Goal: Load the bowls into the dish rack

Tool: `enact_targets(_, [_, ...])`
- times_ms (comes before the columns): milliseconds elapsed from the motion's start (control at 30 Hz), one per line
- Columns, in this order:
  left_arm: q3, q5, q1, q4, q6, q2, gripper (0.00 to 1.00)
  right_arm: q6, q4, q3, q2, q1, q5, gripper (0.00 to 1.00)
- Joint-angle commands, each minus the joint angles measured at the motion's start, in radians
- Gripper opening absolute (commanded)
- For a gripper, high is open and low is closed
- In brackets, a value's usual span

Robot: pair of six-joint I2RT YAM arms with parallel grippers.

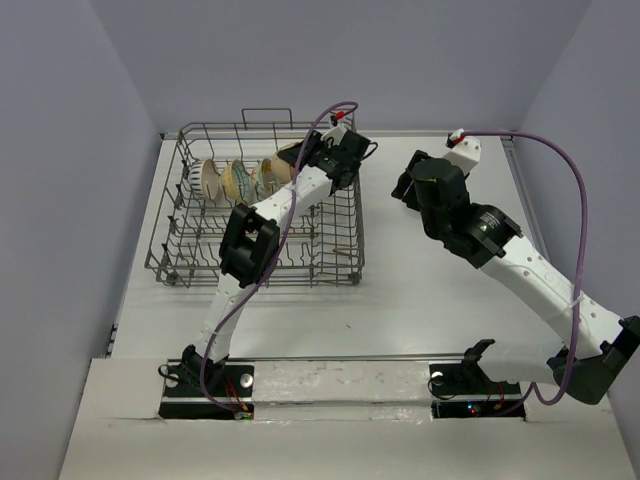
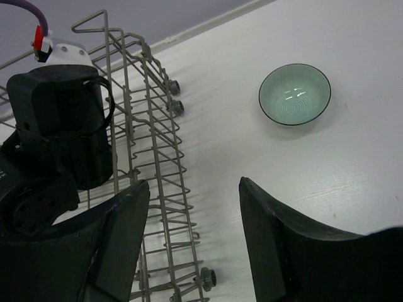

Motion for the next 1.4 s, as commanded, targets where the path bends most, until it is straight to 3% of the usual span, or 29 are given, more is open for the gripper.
enact_targets(0, [0.016, -0.064, -0.019, 0.045, 0.025, 0.001, 0.1, 0.011, 0.02, 0.003, -0.031, 0.004, 0.034, 0.65])
enact_targets(667, [-0.04, -0.107, -0.051, 0.193, 0.166, 0.004, 0.21, 0.005, 0.017, 0.006, -0.047, 0.004, 0.042, 0.64])
enact_targets(933, [-0.043, -0.093, -0.059, 0.198, 0.16, -0.004, 0.32, 0.003, 0.015, 0.014, -0.047, 0.004, 0.04, 0.65])
enact_targets(1367, [-0.044, -0.047, -0.059, 0.149, 0.103, -0.024, 0.36, 0.008, 0.012, 0.02, -0.041, 0.004, 0.036, 0.65])
